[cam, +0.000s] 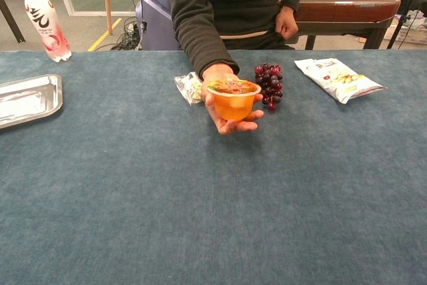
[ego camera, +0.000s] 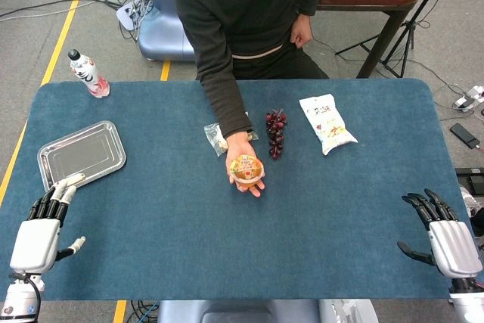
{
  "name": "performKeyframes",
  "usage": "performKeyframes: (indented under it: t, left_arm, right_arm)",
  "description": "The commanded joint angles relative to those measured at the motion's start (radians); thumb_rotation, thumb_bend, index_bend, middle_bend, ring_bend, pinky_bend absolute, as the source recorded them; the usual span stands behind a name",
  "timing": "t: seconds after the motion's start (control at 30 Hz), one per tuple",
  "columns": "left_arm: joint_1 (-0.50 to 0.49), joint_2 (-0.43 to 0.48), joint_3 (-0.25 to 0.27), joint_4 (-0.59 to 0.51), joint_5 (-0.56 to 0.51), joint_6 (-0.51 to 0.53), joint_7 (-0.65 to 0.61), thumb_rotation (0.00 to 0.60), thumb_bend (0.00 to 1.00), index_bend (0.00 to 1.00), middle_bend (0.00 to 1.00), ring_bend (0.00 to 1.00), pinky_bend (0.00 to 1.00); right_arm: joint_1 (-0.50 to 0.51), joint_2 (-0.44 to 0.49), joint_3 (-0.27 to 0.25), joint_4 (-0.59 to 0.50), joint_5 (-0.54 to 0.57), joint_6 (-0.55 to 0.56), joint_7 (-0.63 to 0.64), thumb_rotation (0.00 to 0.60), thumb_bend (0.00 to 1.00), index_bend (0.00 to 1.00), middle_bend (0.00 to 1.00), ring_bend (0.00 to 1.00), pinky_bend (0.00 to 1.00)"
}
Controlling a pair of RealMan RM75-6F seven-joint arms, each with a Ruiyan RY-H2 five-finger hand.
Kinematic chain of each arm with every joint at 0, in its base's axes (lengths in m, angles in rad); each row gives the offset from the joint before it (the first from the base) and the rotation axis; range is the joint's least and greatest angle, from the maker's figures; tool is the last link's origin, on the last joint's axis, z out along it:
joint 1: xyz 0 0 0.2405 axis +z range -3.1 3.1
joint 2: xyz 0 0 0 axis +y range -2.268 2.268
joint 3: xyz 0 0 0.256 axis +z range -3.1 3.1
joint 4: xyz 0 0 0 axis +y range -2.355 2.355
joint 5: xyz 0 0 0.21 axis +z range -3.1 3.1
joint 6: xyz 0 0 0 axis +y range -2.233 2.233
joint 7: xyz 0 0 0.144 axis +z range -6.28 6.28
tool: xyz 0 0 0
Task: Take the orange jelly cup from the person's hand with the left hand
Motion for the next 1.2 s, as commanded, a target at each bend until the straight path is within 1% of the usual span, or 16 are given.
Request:
performKeyframes:
  t: [0.03,0.4,0.57,0.77,0.93,1.07,1.2]
  left_arm:
    - [0.002,-0.001,0.0,0.002,0.002,0.003,-0.003,0.6,0.17,0.0,0.0,0.0,0.09]
    - [0.0,0.002,-0.002,0.007,0.016,0.004,-0.017,0.6,0.17,0.0,0.0,0.0,0.09]
    - [-0.038,0.015,-0.019,0.023,0.027,-0.043,-0.113,0.6,0.17,0.0,0.0,0.0,0.09]
    - [-0.136,0.047,-0.036,0.057,0.094,-0.151,-0.234,0.6,0.17,0.0,0.0,0.0,0.09]
    - [-0.26,0.077,-0.056,0.084,0.157,-0.278,-0.411,0.6,0.17,0.0,0.0,0.0,0.09]
    - [-0.365,0.062,-0.079,0.128,0.203,-0.356,-0.498,0.6,0.17,0.0,0.0,0.0,0.09]
    - [-0.463,0.032,-0.094,0.159,0.242,-0.428,-0.549,0.6,0.17,0.0,0.0,0.0,0.09]
  right_arm:
    - [0.001,0.001,0.0,-0.001,-0.001,-0.001,-0.001,0.6,0.11,0.19,0.17,0.04,0.18]
    - [-0.007,0.005,0.003,-0.002,-0.013,0.025,0.003,0.6,0.11,0.19,0.17,0.04,0.18]
    - [-0.012,0.001,0.009,0.001,-0.03,0.052,0.004,0.6,0.11,0.19,0.17,0.04,0.18]
    - [-0.014,0.004,0.014,-0.013,-0.045,0.073,-0.012,0.6,0.11,0.19,0.17,0.04,0.18]
    - [-0.018,0.009,0.009,-0.029,-0.049,0.073,-0.03,0.6,0.11,0.19,0.17,0.04,0.18]
    - [-0.021,0.01,0.006,-0.042,-0.048,0.071,-0.042,0.6,0.11,0.19,0.17,0.04,0.18]
    - [-0.02,0.015,0.005,-0.053,-0.045,0.064,-0.059,0.6,0.11,0.19,0.17,0.04,0.18]
